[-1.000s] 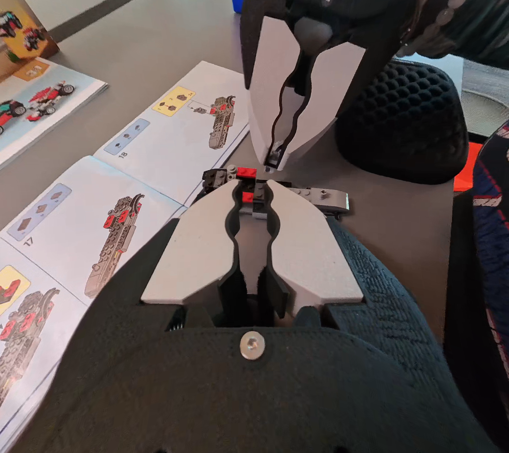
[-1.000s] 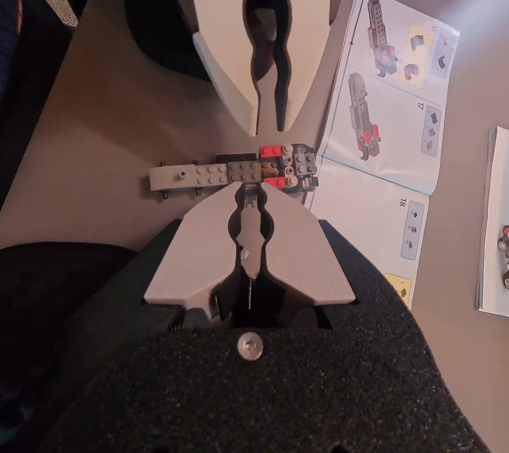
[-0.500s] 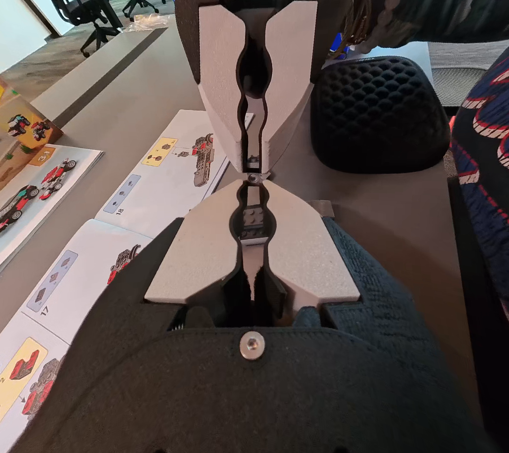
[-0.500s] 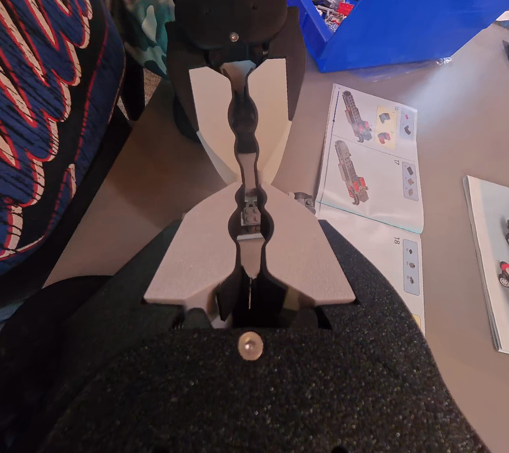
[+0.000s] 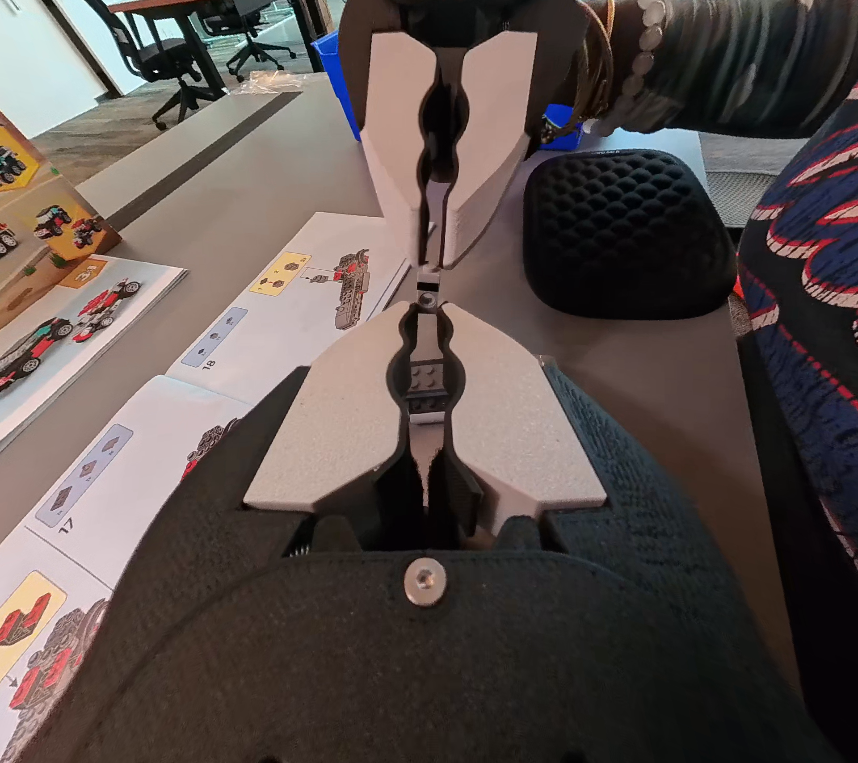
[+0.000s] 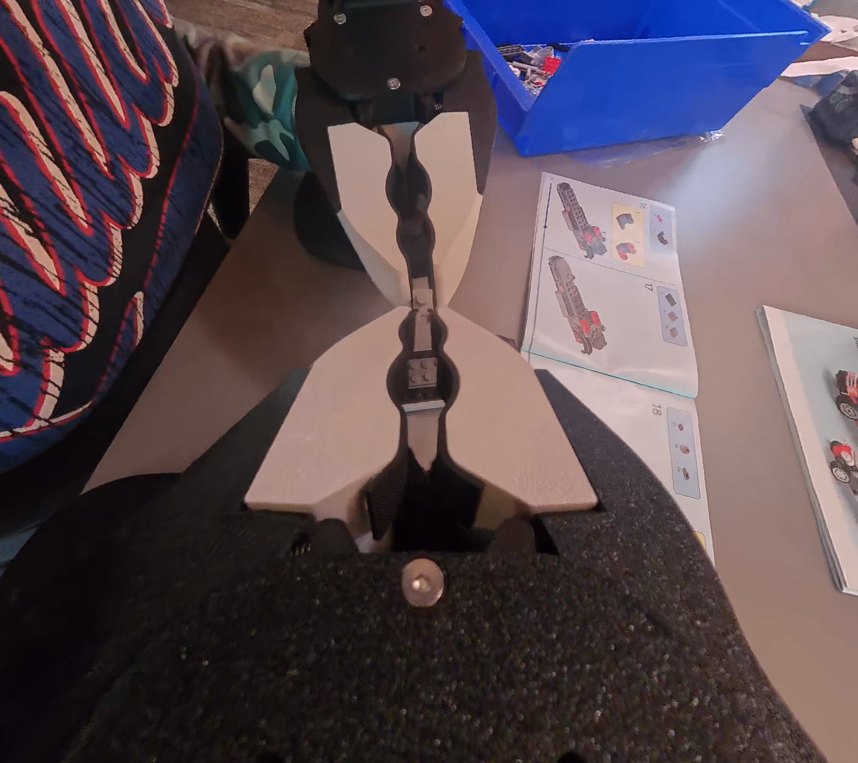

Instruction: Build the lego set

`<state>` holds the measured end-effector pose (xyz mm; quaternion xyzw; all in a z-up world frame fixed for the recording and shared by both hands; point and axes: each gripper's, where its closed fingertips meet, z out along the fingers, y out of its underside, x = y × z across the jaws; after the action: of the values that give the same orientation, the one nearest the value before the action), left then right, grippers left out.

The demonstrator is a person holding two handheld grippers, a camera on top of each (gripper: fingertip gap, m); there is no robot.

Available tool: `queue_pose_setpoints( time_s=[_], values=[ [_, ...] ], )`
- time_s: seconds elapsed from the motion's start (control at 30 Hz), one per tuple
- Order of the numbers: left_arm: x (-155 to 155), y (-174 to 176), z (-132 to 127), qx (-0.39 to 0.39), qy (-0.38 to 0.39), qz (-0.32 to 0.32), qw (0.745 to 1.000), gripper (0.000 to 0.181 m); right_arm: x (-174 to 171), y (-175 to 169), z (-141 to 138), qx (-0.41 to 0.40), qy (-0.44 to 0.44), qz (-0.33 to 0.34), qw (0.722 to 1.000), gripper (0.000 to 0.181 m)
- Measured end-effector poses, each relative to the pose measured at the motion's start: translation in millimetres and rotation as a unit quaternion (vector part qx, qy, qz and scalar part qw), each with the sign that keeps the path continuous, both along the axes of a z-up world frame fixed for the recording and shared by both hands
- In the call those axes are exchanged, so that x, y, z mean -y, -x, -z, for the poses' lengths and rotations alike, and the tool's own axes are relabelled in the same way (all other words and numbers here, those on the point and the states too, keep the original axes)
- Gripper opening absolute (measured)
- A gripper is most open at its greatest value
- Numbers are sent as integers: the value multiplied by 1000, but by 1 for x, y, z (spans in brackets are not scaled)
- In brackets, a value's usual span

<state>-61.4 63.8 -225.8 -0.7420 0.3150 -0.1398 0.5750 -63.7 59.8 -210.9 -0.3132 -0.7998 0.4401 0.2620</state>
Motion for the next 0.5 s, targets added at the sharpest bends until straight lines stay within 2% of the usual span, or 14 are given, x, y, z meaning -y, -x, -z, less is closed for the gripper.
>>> queue_pose_setpoints(
  time_s=[0.5],
  values=[
    [1, -3, 4, -11, 12, 9, 1000, 8, 0, -3, 8, 5, -22, -17, 1000, 6]
  ],
)
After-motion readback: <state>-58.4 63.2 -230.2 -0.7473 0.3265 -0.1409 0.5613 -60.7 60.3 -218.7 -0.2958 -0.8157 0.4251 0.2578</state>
